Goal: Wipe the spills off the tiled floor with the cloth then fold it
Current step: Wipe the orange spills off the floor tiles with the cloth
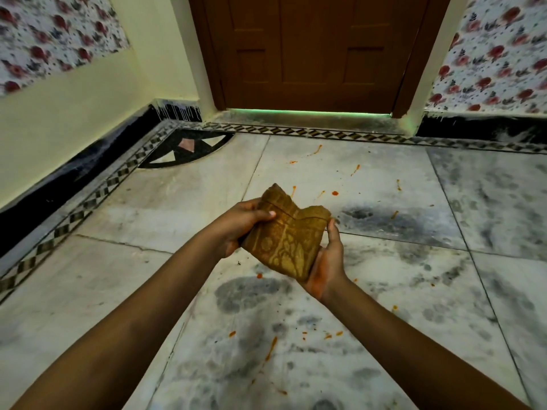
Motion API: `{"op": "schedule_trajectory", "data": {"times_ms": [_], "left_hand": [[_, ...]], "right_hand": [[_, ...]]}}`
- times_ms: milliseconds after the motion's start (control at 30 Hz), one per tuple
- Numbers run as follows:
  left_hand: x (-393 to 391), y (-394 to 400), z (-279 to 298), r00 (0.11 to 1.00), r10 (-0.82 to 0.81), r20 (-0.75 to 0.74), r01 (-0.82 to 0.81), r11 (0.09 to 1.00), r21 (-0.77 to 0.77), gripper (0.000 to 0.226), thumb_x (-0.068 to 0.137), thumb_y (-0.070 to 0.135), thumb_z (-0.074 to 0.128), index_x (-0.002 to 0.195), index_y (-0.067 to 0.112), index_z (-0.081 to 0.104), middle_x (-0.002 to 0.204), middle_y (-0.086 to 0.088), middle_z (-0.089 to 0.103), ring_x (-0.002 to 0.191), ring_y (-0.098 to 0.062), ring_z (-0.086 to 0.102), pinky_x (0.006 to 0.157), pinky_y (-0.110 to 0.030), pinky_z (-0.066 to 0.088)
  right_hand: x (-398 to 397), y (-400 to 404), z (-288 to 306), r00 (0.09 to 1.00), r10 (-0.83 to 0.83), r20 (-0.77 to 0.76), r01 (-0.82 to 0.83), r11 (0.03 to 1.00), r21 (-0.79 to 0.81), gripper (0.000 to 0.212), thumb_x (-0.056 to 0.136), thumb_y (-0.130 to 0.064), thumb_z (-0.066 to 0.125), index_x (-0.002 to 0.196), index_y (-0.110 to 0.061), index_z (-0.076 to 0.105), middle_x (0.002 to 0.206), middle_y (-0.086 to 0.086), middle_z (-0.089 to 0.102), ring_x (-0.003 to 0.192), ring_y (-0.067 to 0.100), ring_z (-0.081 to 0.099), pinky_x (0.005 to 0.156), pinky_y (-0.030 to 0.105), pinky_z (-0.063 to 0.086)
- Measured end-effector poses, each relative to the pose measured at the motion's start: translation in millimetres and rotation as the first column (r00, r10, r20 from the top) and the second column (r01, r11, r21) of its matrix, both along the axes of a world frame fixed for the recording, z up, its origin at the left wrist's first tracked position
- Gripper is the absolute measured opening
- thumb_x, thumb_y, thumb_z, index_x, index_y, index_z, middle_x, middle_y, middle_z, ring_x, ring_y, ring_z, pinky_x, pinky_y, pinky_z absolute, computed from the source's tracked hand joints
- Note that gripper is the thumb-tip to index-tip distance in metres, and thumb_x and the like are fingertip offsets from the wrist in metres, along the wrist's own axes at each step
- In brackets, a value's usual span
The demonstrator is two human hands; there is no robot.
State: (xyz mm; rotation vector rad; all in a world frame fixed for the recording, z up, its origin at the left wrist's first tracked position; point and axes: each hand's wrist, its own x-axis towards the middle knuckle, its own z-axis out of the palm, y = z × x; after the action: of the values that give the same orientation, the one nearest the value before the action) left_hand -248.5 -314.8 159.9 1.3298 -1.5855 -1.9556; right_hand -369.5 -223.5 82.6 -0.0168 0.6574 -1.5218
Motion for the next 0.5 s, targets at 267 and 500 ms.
{"op": "schedule_trajectory", "data": {"times_ms": [267,500], "left_hand": [[3.6,-4.0,-23.8,0.995,0.097,0.029,-0.097,0.995,0.000,0.034,0.088,0.013,0.061,0.122,0.013,0.057,0.109,-0.011,0.065,0.095,-0.026,0.063,0.076,-0.033,0.053],[8.8,1.5,-40.4,0.999,0.002,0.034,0.000,0.999,-0.051,0.045,0.087,0.020,0.063,0.130,0.020,0.048,0.125,0.000,0.057,0.116,-0.018,0.052,0.099,-0.036,0.042]], "right_hand": [[3.2,4.6,-4.8,0.985,0.089,-0.147,-0.089,0.996,0.005,0.060,0.074,-0.039,0.072,0.123,-0.008,0.056,0.101,0.014,0.072,0.090,0.031,0.069,0.070,0.049,0.058],[-10.3,9.3,-4.9,0.994,0.082,-0.072,-0.081,0.997,0.019,0.042,0.085,-0.025,0.041,0.119,-0.005,0.055,0.102,0.021,0.068,0.084,0.039,0.068,0.059,0.049,0.056]]}}
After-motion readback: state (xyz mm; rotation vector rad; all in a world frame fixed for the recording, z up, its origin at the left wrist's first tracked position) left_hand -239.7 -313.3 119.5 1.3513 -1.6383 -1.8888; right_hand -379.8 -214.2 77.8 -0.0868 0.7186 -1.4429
